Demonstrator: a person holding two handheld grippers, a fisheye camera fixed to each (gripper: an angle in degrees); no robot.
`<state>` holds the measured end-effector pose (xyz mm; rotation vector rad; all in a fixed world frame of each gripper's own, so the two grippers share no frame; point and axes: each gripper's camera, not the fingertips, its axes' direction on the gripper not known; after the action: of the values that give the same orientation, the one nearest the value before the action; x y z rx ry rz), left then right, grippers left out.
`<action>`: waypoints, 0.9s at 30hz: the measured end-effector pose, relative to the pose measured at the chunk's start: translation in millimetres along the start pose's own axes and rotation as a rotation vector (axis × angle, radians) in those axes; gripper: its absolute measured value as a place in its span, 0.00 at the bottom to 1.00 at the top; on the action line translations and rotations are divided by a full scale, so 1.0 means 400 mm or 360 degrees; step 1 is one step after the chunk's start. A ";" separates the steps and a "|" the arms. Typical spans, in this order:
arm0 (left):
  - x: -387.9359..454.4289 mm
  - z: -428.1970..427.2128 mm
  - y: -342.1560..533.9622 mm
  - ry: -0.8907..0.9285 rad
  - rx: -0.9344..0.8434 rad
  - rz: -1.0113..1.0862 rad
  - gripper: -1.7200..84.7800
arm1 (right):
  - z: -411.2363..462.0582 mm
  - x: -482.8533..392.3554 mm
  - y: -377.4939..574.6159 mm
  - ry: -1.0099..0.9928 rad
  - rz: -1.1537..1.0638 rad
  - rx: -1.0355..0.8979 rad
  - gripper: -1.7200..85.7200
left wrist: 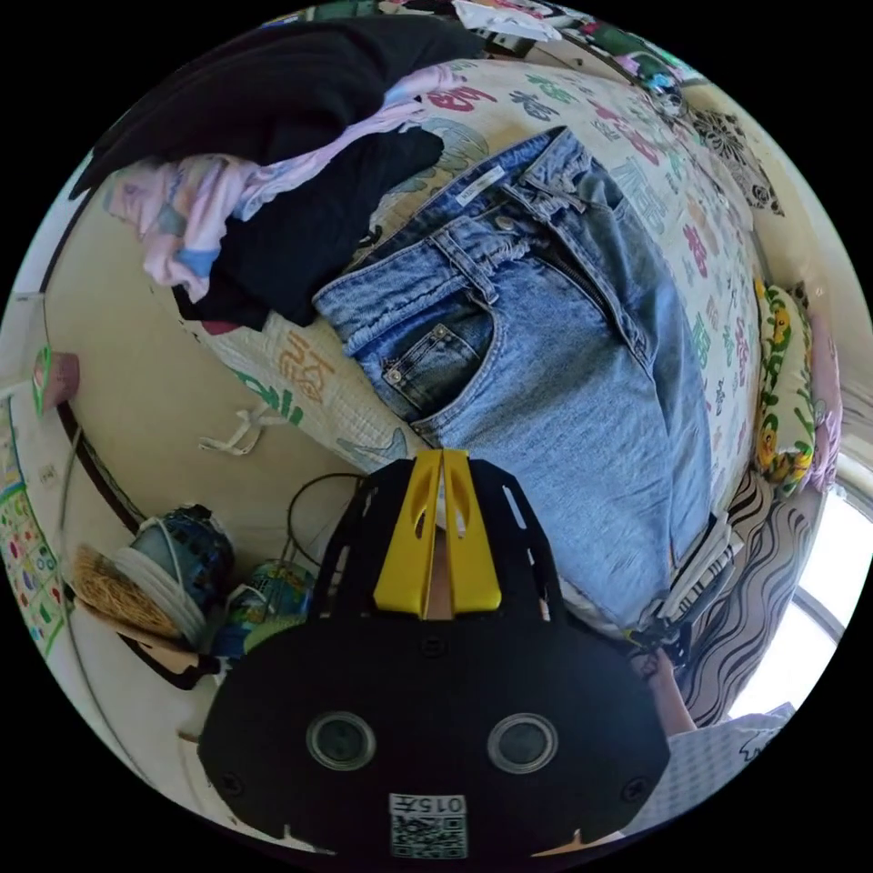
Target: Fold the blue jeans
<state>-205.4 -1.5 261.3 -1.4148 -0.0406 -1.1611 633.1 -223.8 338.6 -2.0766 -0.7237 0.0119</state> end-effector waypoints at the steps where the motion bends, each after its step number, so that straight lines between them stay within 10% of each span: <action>1: 0.005 -0.001 -0.012 -0.0047 -0.0041 0.0049 0.01 | 0.014 -0.004 -0.004 -0.0011 0.0014 0.0006 0.01; 12: 0.146 0.037 -0.072 -0.0860 -0.0380 0.1062 0.02 | 0.094 -0.324 -0.065 0.0745 -0.0450 0.0248 0.07; 17: 0.159 0.099 -0.052 -0.1209 -0.0434 0.1598 0.02 | 0.114 -0.484 -0.077 0.0584 -0.0714 0.0483 0.08; 27: -0.016 0.010 -0.081 -0.0646 -0.0183 0.1642 0.02 | 0.254 -1.044 -0.096 0.1173 -0.0807 0.0127 0.11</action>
<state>-226.7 13.4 281.7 -1.4523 0.4302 -0.0251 240.8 -338.4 200.7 -1.5882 -0.7309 -0.9371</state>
